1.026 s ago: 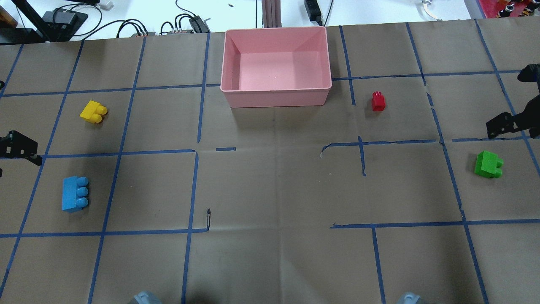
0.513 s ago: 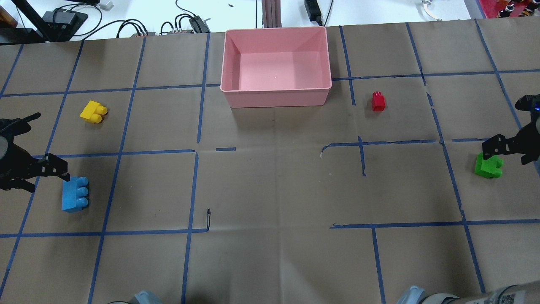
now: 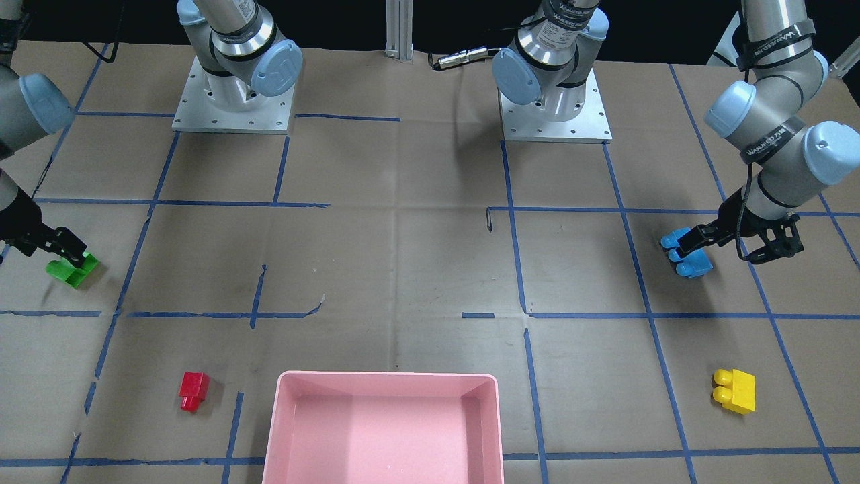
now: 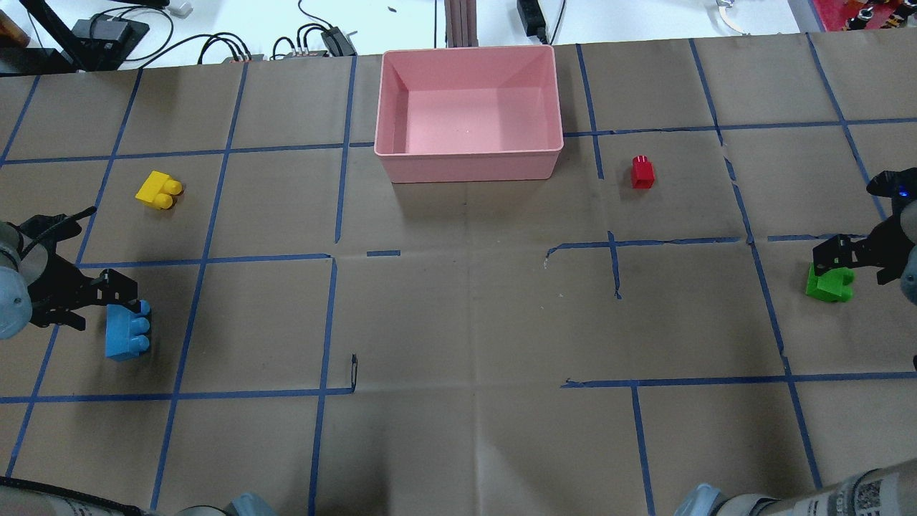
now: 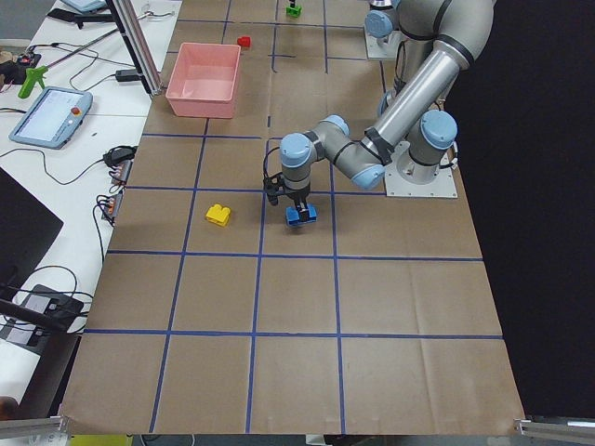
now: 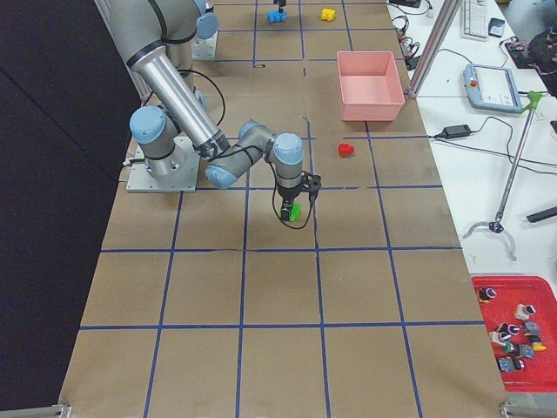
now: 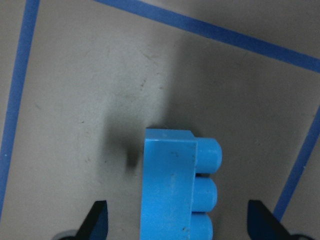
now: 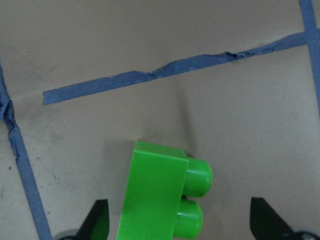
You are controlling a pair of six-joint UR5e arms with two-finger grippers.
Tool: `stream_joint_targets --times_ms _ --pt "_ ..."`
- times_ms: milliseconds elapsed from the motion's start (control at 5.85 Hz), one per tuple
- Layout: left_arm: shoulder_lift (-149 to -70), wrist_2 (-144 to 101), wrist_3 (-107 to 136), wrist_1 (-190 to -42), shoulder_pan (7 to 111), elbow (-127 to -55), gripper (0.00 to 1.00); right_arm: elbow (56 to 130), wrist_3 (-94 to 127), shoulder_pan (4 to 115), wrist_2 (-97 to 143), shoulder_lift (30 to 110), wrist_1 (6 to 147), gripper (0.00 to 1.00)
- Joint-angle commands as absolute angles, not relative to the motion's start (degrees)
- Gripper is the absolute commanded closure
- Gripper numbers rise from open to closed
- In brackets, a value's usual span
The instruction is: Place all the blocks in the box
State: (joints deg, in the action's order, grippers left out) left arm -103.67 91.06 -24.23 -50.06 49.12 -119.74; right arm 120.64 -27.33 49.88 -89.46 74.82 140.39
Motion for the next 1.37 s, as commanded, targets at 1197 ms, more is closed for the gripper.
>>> stream_joint_targets --times_ms 1197 --pt "-107.4 89.2 -24.9 -45.4 49.5 -121.8 0.43 122.1 -28.3 50.0 -90.5 72.5 142.3 0.04"
